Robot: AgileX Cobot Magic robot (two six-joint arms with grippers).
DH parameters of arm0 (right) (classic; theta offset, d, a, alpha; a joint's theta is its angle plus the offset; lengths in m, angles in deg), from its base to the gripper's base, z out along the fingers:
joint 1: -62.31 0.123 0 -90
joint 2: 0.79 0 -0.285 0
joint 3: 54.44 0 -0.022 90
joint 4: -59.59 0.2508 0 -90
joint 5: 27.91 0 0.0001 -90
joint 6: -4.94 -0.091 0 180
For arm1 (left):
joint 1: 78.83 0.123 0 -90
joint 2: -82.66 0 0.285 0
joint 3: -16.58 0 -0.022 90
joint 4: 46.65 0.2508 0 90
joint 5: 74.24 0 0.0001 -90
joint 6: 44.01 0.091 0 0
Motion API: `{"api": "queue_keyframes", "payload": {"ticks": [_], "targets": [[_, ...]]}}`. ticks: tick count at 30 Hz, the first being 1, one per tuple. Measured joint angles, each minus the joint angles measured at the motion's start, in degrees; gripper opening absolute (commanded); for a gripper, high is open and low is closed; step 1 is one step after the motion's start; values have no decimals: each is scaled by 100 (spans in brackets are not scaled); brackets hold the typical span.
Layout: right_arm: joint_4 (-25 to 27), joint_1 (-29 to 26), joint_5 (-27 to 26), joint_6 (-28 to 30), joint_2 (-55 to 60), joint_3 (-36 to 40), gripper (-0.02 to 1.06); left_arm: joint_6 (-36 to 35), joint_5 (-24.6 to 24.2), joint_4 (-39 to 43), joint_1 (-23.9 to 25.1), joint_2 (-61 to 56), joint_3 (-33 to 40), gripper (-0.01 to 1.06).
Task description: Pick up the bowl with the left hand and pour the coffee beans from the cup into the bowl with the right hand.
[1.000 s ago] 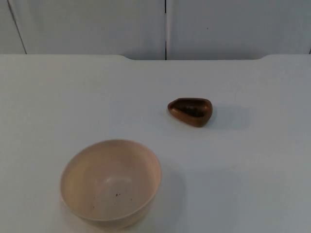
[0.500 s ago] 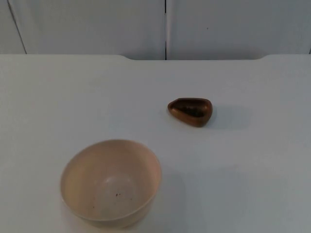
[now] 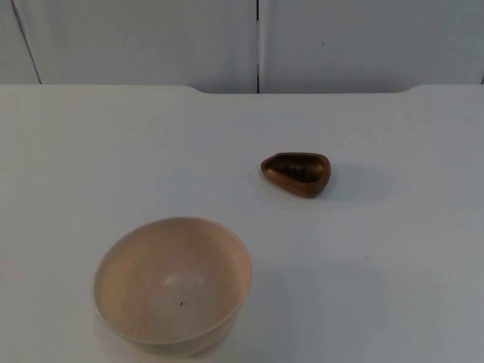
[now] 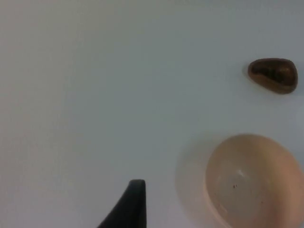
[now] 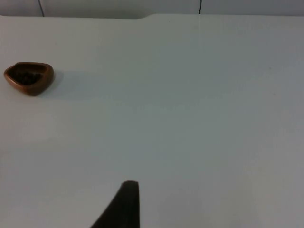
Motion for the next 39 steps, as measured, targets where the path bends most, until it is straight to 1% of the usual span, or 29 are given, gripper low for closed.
{"api": "queue_keyframes", "payload": {"ticks": [1, 3, 5, 6, 11, 20, 23, 25, 27, 28, 31, 33, 39], "targets": [[0, 0, 0, 0, 0, 0, 105, 0, 0, 0, 0, 0, 0, 105], [0, 0, 0, 0, 0, 0, 105, 232, 25, -260, 0, 204, 0, 105], [0, 0, 0, 0, 0, 0, 105, 441, 25, -558, 0, 382, 0, 102], [0, 0, 0, 0, 0, 0, 105, 441, 25, -558, 0, 382, 0, 102], [0, 0, 0, 0, 0, 0, 105, 1051, 51, -1377, 0, 778, 0, 99], [0, 0, 0, 0, 0, 0, 105, 1388, 76, -1772, 0, 1219, 0, 99], [0, 0, 0, 0, 0, 0, 105, 1438, 86, -1836, -130, 1344, 0, 98], [0, 0, 0, 0, 0, 0, 105, 1504, 110, -1852, -341, 1464, 0, 98], [0, 0, 0, 0, 0, 0, 105, 1514, 256, -1840, -656, 1675, 0, 98], [0, 0, 0, 0, 0, 0, 105, 1514, 256, -1840, -656, 1675, 0, 98], [0, 0, 0, 0, 0, 0, 105, 1514, 454, -1807, -940, 1990, 0, 98], [0, 0, 0, 0, 0, 0, 105, 1514, 604, -1756, -1069, 2229, 0, 98], [0, 0, 0, 0, 0, 0, 105, 1503, 819, -1681, -1264, 2811, 0, 98]]}}
